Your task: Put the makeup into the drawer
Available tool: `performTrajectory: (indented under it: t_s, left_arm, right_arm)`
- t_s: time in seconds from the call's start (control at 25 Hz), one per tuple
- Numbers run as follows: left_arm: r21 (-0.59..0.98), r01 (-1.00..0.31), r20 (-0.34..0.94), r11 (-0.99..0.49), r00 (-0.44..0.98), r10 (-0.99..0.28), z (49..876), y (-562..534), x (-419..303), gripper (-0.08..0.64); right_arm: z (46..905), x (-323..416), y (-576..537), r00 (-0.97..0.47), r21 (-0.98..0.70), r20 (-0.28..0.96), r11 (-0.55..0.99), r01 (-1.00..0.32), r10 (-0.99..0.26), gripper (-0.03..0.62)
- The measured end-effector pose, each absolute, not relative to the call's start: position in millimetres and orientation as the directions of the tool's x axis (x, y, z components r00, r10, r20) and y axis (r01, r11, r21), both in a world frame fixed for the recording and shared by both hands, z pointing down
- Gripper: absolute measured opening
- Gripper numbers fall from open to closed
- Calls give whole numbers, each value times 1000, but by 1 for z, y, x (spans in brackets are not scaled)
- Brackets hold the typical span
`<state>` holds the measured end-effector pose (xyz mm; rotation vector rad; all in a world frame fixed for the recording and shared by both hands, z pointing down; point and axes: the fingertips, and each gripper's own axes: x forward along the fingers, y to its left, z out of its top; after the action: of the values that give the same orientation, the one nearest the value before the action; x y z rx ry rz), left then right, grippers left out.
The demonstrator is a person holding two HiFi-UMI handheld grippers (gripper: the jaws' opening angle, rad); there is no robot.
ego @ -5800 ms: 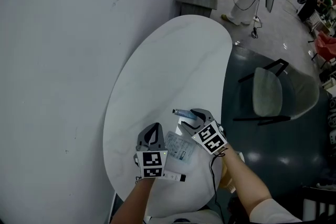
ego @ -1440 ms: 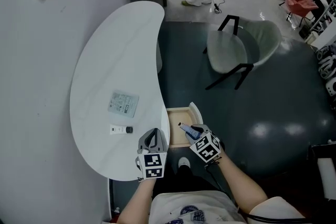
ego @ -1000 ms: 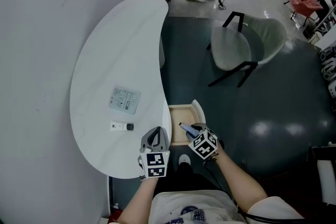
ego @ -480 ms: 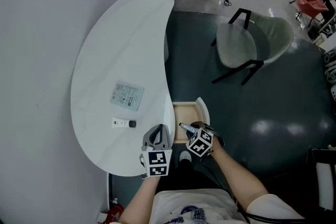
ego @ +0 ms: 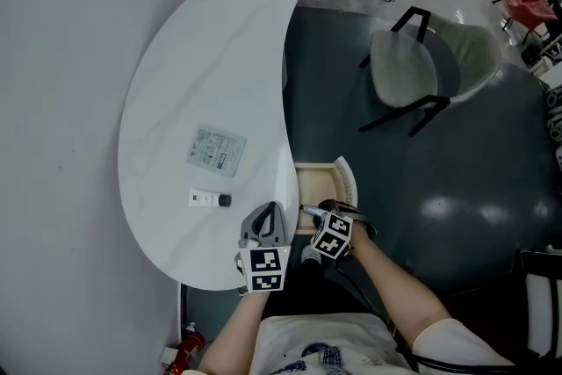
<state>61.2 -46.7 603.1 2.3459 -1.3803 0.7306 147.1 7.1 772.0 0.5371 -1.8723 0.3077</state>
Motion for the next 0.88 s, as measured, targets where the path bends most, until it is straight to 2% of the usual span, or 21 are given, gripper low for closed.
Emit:
performTrajectory:
  t_s: [0.52,0.88]
  left_arm:
    - [25,-885,590,-464,388,-708,612,-49,53,41]
    - [29,-886,599,-463,387,-701,617,-50,52,41]
  right_arm:
    - [806,131,14,-214,81,969,975,-208,-127,144]
    - [822,130,21,-181,38,982,993,-116,-59,144]
